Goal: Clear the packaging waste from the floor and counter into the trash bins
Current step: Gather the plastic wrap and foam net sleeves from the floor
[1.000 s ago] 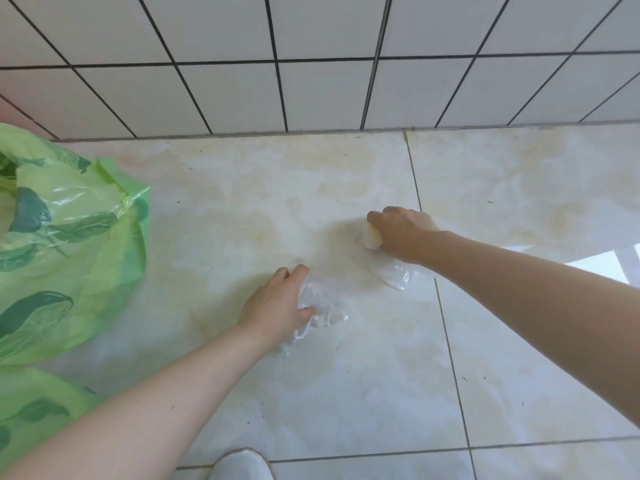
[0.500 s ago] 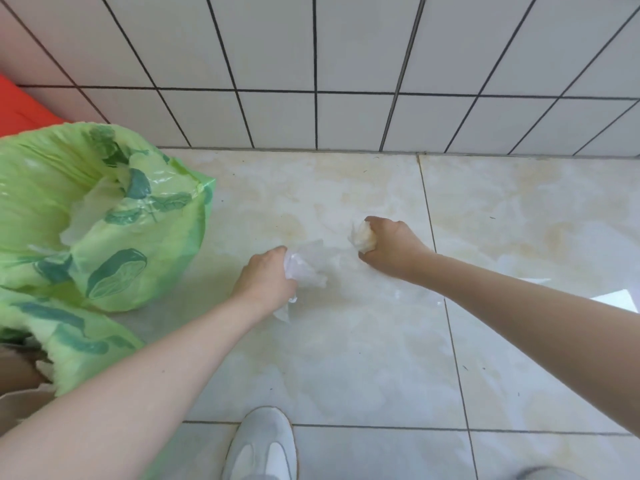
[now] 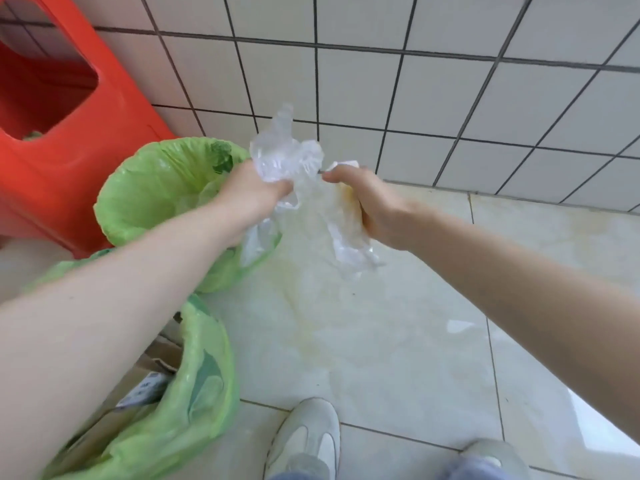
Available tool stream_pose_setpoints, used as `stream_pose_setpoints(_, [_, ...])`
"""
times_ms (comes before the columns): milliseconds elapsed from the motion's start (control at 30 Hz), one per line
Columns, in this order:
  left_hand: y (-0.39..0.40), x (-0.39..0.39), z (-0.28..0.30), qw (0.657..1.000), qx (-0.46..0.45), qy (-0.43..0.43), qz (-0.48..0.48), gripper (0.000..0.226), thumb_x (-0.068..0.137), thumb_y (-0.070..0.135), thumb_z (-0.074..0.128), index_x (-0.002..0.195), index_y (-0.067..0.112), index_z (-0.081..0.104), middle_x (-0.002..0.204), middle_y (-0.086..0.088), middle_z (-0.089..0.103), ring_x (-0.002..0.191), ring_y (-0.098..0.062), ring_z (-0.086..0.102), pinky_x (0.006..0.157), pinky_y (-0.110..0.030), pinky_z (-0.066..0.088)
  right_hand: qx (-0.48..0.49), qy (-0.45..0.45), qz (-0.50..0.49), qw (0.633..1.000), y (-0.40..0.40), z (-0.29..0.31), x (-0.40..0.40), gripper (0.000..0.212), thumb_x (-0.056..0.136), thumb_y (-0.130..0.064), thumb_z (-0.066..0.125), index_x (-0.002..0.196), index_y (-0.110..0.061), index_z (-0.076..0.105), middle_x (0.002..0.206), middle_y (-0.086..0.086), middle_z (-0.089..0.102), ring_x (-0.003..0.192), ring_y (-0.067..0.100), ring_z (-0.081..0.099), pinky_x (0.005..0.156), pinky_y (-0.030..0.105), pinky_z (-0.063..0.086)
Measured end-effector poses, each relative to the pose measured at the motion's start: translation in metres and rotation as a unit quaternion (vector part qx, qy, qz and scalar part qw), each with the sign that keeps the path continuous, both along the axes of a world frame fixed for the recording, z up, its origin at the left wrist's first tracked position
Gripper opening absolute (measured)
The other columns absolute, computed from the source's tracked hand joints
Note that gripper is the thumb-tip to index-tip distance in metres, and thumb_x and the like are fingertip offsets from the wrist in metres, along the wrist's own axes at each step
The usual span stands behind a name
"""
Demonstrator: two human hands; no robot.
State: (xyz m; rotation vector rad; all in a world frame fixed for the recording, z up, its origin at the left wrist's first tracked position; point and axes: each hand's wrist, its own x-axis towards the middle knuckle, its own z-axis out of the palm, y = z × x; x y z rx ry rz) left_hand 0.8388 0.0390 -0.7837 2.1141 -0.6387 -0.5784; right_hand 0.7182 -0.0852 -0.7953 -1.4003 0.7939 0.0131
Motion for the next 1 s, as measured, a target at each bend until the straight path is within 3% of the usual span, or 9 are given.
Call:
stream_pose_setpoints(100, [0.023, 0.032, 0.023, 1.0, 0.015, -0.003, 0.017, 0.038, 0.084, 0.039, 0.061, 0.117, 0.021, 0.059, 0.104, 0.0, 0.065, 0.084, -0.019, 0.061, 0.068, -0.029, 0.047, -0.002, -0.02, 0.005, 1.0, 0.02, 0.021, 0.027, 0.064, 0.055, -0.043, 0.052, 0.108, -0.007, 0.049, 0.096, 0.011, 0.051, 0.08, 0.031, 0.05, 0.068, 0.039, 0.032])
stream_pose_setpoints(167, [0.04, 0.051, 0.029, 0.999, 0.027, -0.003, 0.039, 0.046, 0.078, 0.042, 0.058, 0.119, 0.02, 0.056, 0.108, -0.004, 0.064, 0.092, -0.026, 0.06, 0.077, -0.036, 0.047, 0.0, -0.028, -0.003, 1.0, 0.033, 0.03, 0.045, 0.046, 0.056, -0.032, 0.044, 0.097, -0.012, 0.042, 0.09, 0.011, 0.04, 0.078, 0.028, 0.037, 0.066, 0.037, 0.027])
stream_pose_setpoints(367, [0.081, 0.112, 0.012, 0.981, -0.07, 0.036, 0.179, 0.072, 0.063, 0.044, 0.041, 0.132, 0.025, 0.041, 0.132, -0.009, 0.054, 0.118, -0.034, 0.053, 0.101, -0.056, 0.041, -0.004, -0.092, -0.039, 0.995, 0.061, 0.039, 0.101, 0.044, 0.078, -0.013, 0.045, 0.12, -0.009, 0.035, 0.078, 0.007, 0.045, 0.061, 0.02, 0.049, 0.06, 0.03, 0.042])
stream_pose_setpoints(500, [0.084, 0.117, 0.019, 0.96, -0.113, 0.05, 0.252, 0.07, 0.078, 0.037, 0.034, 0.146, 0.025, 0.023, 0.142, -0.007, 0.043, 0.125, -0.03, 0.046, 0.106, -0.052, 0.036, 0.005, -0.141, -0.079, 0.987, 0.072, 0.049, 0.133, 0.016, 0.081, 0.001, 0.045, 0.094, -0.008, 0.042, 0.072, 0.005, 0.043, 0.058, 0.018, 0.047, 0.056, 0.025, 0.041])
stream_pose_setpoints(600, [0.078, 0.121, 0.019, 0.957, -0.118, -0.017, 0.266, 0.066, 0.095, 0.032, 0.03, 0.152, 0.017, 0.0, 0.153, -0.005, 0.028, 0.137, -0.025, 0.031, 0.113, -0.037, 0.021, 0.01, -0.205, -0.131, 0.97, 0.079, 0.051, 0.151, 0.025, 0.084, 0.006, 0.049, 0.072, -0.014, 0.041, 0.07, 0.002, 0.041, 0.063, 0.018, 0.043, 0.059, 0.029, 0.038])
stream_pose_setpoints(733, [0.081, 0.121, 0.011, 0.969, -0.083, -0.101, 0.208, 0.066, 0.101, 0.035, 0.029, 0.151, 0.013, -0.008, 0.158, -0.013, 0.009, 0.144, -0.023, 0.017, 0.111, -0.029, 0.013, -0.112, -0.209, -0.124, 0.964, 0.089, 0.031, 0.175, 0.028, 0.085, -0.007, 0.06, 0.077, -0.019, 0.036, 0.07, -0.004, 0.036, 0.062, 0.015, 0.035, 0.055, 0.025, 0.031])
stream_pose_setpoints(867, [0.101, 0.134, -0.009, 0.982, 0.126, -0.14, 0.035, 0.054, 0.095, 0.034, 0.043, 0.144, 0.023, 0.022, 0.122, -0.009, 0.029, 0.118, -0.031, 0.038, 0.103, -0.039, 0.034, -0.313, -0.107, 0.022, 0.944, 0.093, 0.0, 0.182, 0.02, 0.081, -0.008, 0.06, 0.082, -0.02, 0.045, 0.075, -0.008, 0.044, 0.074, 0.017, 0.046, 0.056, 0.025, 0.034])
stream_pose_setpoints(933, [0.114, 0.141, -0.02, 0.948, 0.246, -0.185, -0.078, 0.024, 0.087, 0.027, 0.048, 0.11, 0.02, 0.048, 0.111, -0.004, 0.03, 0.116, -0.035, 0.035, 0.102, -0.046, 0.034, -0.414, -0.049, 0.135, 0.899, 0.093, -0.014, 0.178, 0.017, 0.079, -0.008, 0.059, 0.087, -0.019, 0.048, 0.087, -0.002, 0.05, 0.087, 0.023, 0.05, 0.068, 0.026, 0.038])
stream_pose_setpoints(1000, [0.122, 0.143, -0.026, 0.916, 0.302, -0.219, -0.149, 0.008, 0.08, 0.031, 0.046, 0.086, 0.025, 0.045, 0.108, -0.004, 0.034, 0.118, -0.035, 0.032, 0.103, -0.052, 0.033, -0.518, -0.014, 0.22, 0.827, 0.092, -0.021, 0.176, 0.016, 0.08, -0.013, 0.057, 0.092, -0.019, 0.049, 0.098, 0.004, 0.052, 0.102, 0.03, 0.047, 0.083, 0.035, 0.042])
